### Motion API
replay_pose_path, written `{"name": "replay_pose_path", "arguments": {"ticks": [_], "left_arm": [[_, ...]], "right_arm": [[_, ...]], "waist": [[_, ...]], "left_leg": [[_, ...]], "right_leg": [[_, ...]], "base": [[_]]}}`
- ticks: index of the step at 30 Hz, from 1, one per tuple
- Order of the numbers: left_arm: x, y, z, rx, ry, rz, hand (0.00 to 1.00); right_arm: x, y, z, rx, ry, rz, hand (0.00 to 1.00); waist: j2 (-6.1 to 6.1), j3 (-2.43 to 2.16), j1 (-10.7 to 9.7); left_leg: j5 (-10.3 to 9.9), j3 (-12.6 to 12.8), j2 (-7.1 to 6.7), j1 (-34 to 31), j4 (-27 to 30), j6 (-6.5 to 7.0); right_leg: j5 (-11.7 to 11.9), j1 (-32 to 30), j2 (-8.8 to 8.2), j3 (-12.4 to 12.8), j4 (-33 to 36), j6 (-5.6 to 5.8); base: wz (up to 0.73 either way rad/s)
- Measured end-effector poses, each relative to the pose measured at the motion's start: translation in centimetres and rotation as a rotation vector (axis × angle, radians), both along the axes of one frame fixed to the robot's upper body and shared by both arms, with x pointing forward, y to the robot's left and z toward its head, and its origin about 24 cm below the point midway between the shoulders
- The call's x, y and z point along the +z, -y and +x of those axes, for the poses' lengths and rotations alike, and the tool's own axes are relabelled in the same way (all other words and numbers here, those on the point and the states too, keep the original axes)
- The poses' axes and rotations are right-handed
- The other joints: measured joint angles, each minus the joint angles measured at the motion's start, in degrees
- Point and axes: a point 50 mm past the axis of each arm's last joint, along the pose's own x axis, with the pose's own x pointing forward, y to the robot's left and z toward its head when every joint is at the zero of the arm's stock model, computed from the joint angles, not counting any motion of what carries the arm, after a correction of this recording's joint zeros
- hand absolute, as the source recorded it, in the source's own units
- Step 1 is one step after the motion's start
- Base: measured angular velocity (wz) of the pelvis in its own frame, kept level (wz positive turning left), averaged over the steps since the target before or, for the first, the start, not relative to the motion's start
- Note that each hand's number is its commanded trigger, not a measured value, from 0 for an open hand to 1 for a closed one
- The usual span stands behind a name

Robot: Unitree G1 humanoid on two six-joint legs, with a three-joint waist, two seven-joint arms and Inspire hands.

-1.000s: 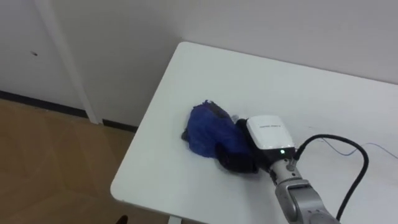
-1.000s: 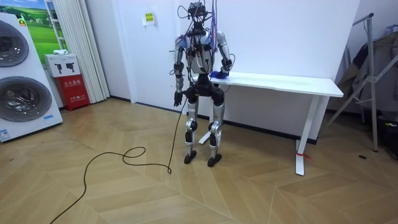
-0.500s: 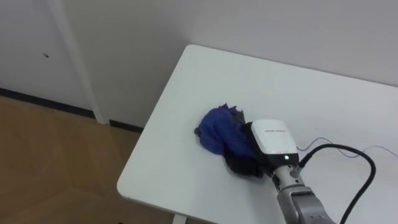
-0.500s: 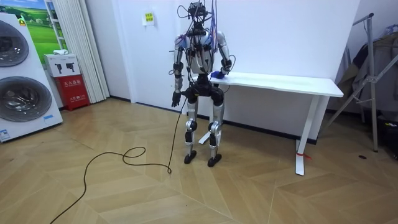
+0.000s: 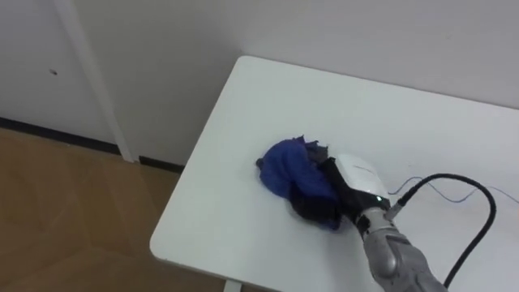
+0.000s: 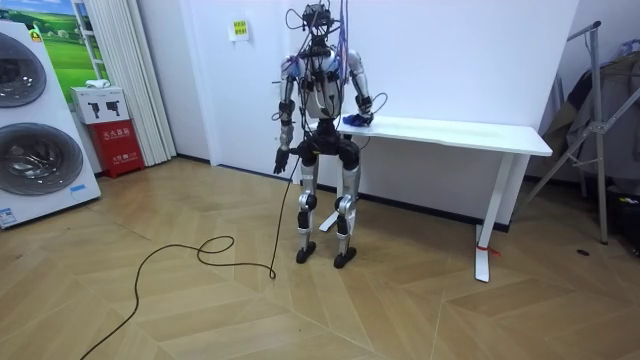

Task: Wipe table

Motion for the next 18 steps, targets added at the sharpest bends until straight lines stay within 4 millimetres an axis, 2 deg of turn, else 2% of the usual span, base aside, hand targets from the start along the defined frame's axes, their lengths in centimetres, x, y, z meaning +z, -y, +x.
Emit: {"name": "replay_pose_path", "arguments": {"ticks": [1,3,5,6,8,9,11,14,18], "left_arm": [[0.0,-0.1,-0.3,0.013,-0.003,0.002,0.0],[0.1,-0.7,-1.5,0.067,-0.015,0.012,0.0],[0.3,-1.8,-3.1,0.156,-0.027,0.033,0.0],[0.4,-2.1,-3.3,0.178,-0.026,0.039,0.0],[0.9,-3.5,-4.0,0.253,-0.019,0.073,0.0],[1.0,-3.9,-4.2,0.266,-0.018,0.082,0.0],[1.4,-4.8,-4.6,0.298,-0.015,0.103,0.0],[1.5,-5.1,-5.2,0.336,-0.018,0.102,0.0],[1.4,-5.0,-5.2,0.342,-0.026,0.074,0.0]], "right_arm": [[-0.2,0.7,0.0,-0.038,0.002,0.011,1.0],[-0.8,3.4,-0.2,-0.178,-0.001,0.021,1.0],[-1.5,8.8,-1.7,-0.447,-0.002,0.023,1.0],[-1.5,10.2,-2.2,-0.511,-0.002,0.021,1.0],[-1.6,15.4,-4.8,-0.742,-0.027,0.006,1.0],[-1.7,16.4,-5.5,-0.787,-0.038,0.0,1.0],[-1.6,19.8,-8.3,-0.952,-0.075,-0.015,1.0],[-1.7,21.8,-11.2,-1.081,-0.114,-0.019,1.0],[-2.2,22.1,-12.8,-1.121,-0.147,-0.017,1.0]], "waist": [[-0.01,0.0,-0.1],[-0.17,-0.05,-1.61],[-0.37,-0.16,-3.24],[-0.38,-0.17,-3.58],[-0.6,-0.31,-4.63],[-0.76,-0.4,-4.69],[-1.12,-0.66,-5.42],[-1.66,-0.86,-6.17],[-2.41,-0.87,-6.68]], "left_leg": [[-0.02,-0.04,-0.03,0.09,0.0,0.04],[-0.08,-0.76,-0.08,0.28,0.04,0.15],[-0.28,-1.54,-0.22,0.6,0.11,0.45],[-0.31,-1.66,-0.22,0.54,0.14,0.48],[-0.32,-1.6,-0.35,0.56,0.03,0.49],[-0.32,-1.45,-0.3,0.61,-0.02,0.48],[-0.37,-1.15,-0.05,0.78,-0.02,0.4],[-0.41,-0.67,0.05,0.93,-0.31,0.34],[-0.61,-0.05,0.14,1.54,-0.34,0.23]], "right_leg": [[0.01,0.11,-0.02,0.03,-0.04,0.02],[-0.01,0.72,-0.22,-0.74,-0.11,0.06],[-0.33,1.77,-0.51,-1.31,-0.72,0.59],[-0.36,1.8,-0.55,-1.35,-0.78,0.63],[-0.37,1.79,-0.43,-1.43,-0.74,0.64],[-0.37,1.75,-0.34,-1.4,-0.75,0.64],[-0.37,1.65,-0.07,-0.85,-0.75,0.63],[-0.37,1.57,0.01,-0.45,-0.79,0.63],[-0.34,1.87,0.21,0.09,-0.74,0.58]], "base": [[0.09],[0.21],[0.21],[0.11],[0.02],[-0.12],[-0.08],[-0.08],[-0.11]]}}
